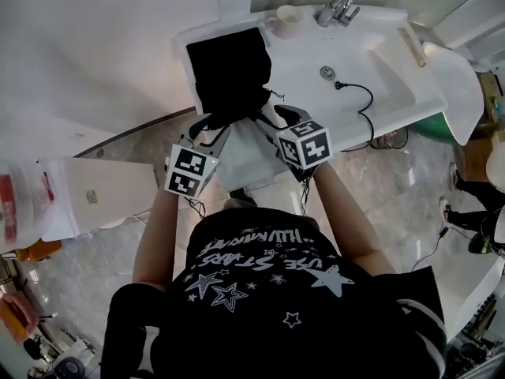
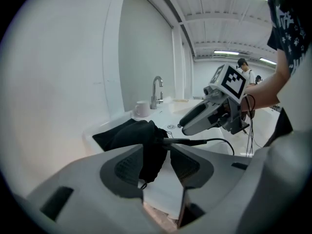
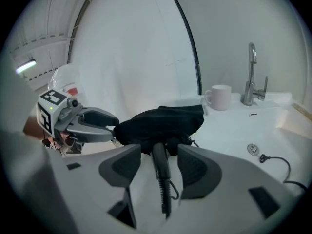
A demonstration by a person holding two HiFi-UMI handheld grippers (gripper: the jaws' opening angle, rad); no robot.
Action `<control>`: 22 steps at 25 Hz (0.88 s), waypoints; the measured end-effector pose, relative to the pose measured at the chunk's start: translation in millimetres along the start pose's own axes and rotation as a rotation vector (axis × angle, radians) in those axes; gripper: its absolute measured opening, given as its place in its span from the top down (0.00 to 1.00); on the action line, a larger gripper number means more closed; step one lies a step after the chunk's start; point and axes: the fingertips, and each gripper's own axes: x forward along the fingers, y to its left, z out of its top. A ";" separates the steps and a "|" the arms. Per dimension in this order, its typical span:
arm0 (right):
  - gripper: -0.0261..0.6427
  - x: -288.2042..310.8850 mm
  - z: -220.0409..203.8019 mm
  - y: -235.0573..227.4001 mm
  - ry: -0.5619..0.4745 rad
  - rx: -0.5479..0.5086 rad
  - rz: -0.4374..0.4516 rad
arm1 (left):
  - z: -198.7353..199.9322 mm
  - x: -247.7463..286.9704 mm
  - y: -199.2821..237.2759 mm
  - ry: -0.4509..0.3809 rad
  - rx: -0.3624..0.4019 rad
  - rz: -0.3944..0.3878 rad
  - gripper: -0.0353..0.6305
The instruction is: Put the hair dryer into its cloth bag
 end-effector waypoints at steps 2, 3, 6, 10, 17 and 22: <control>0.61 -16.1 -1.9 1.9 -0.023 -0.007 -0.006 | 4.5 -5.4 -3.2 -0.022 -0.001 0.049 0.64; 0.63 -24.1 -3.3 1.8 -0.035 -0.009 -0.013 | 7.0 -8.0 -5.3 -0.031 0.000 0.069 0.63; 0.68 -47.8 -9.3 -1.6 -0.075 -0.001 -0.040 | 15.7 -16.0 -15.1 -0.060 0.003 0.114 0.63; 0.77 -72.6 -18.2 -6.1 -0.120 0.033 -0.062 | 21.8 -25.2 -33.6 -0.076 0.006 0.127 0.63; 0.95 -114.5 -35.1 -4.9 -0.185 0.047 -0.122 | 20.4 -41.3 -73.8 -0.098 -0.022 0.116 0.73; 0.95 -147.5 -50.9 2.5 -0.219 0.063 -0.150 | 16.5 -50.8 -102.2 -0.098 -0.022 0.108 0.83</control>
